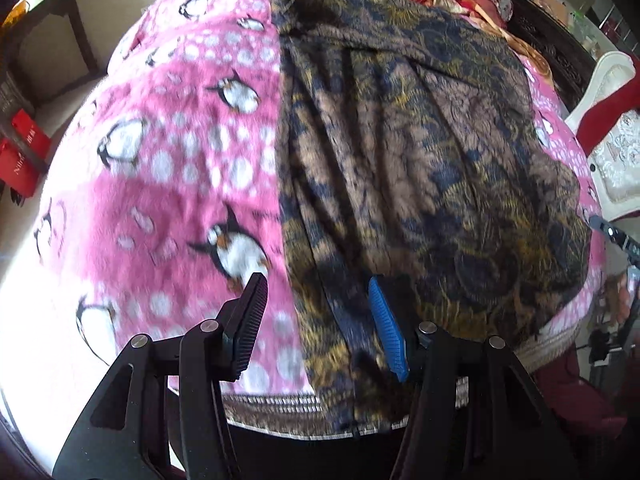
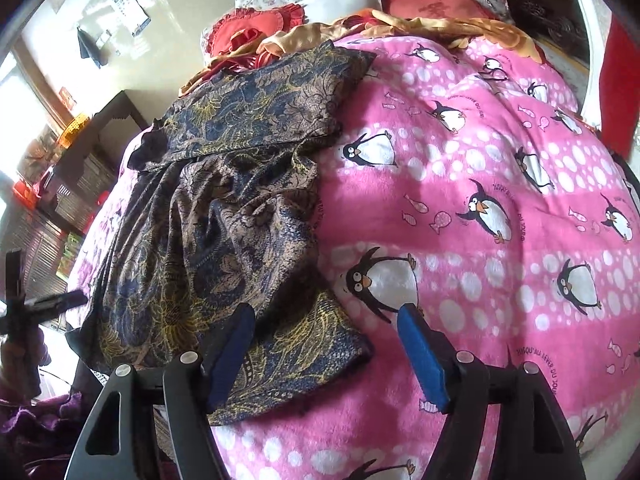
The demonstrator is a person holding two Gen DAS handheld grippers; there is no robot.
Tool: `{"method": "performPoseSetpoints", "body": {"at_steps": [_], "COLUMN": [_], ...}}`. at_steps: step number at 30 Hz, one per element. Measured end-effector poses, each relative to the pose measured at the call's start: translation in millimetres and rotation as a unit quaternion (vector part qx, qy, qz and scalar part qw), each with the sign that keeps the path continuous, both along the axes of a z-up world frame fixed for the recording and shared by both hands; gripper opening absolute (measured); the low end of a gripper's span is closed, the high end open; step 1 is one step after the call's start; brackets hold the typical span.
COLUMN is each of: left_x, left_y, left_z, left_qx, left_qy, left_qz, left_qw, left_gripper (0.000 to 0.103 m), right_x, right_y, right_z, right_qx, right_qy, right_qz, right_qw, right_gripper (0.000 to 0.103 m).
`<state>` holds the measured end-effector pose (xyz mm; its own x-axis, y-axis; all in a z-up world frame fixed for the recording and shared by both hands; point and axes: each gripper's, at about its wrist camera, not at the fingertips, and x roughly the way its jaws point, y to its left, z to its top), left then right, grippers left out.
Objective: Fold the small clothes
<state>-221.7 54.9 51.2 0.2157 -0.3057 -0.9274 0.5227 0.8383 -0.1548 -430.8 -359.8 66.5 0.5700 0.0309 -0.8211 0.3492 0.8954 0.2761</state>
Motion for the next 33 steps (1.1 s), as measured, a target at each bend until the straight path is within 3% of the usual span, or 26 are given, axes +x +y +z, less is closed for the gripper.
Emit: {"method": "performPoseSetpoints", "body": {"at_steps": [4,12,14,16,18,21,24,27,30,32,33], "left_x": [-15,-20,-18,-16,-16,-20,-23,-23,-24,-27,-27], "left_y": [2,3,5,6,9,16,23,25,22,21,20], "left_z": [-4,-10,-10,-10,-8,-5,-8,-15,-16,-12,-10], "left_qx": [-0.007,-0.008,-0.013,-0.011,-0.008,-0.005,-0.004,-0.017,-0.009,-0.01,-0.011], "left_qy": [0.016,0.04,0.042,0.041,0.04,0.036,0.044,0.066,0.064,0.057,0.053], "left_qz": [-0.014,-0.016,-0.012,-0.01,-0.009,-0.009,-0.002,0.01,0.006,-0.001,-0.003], "left_qw": [0.9997,0.999,0.999,0.9991,0.9991,0.9993,0.999,0.9976,0.9979,0.9983,0.9985], "left_gripper": [0.053,0.053,0.053,0.053,0.053,0.053,0.053,0.053,0.053,0.053,0.053], "right_x": [0,3,11,12,4,-20,-56,-75,-68,-67,-65], "right_y": [0,1,9,13,9,19,15,13,17,16,15], "right_z": [-5,-16,-24,-23,-16,4,14,4,-13,-19,-21], "right_qx": [-0.017,0.006,-0.011,-0.056,-0.018,-0.048,-0.016,0.022,0.035,0.043,0.049], "right_qy": [0.016,-0.001,0.017,0.021,0.008,0.003,-0.006,-0.003,0.013,0.014,0.013], "right_qz": [0.003,0.018,0.034,0.025,0.025,0.036,0.017,0.006,0.007,0.001,-0.004], "right_qw": [1.0,1.0,0.999,0.998,0.999,0.998,1.0,1.0,0.999,0.999,0.999], "right_gripper": [0.071,0.069,0.049,0.005,0.005,0.005,0.005,0.005,0.005,0.009,0.021]}}
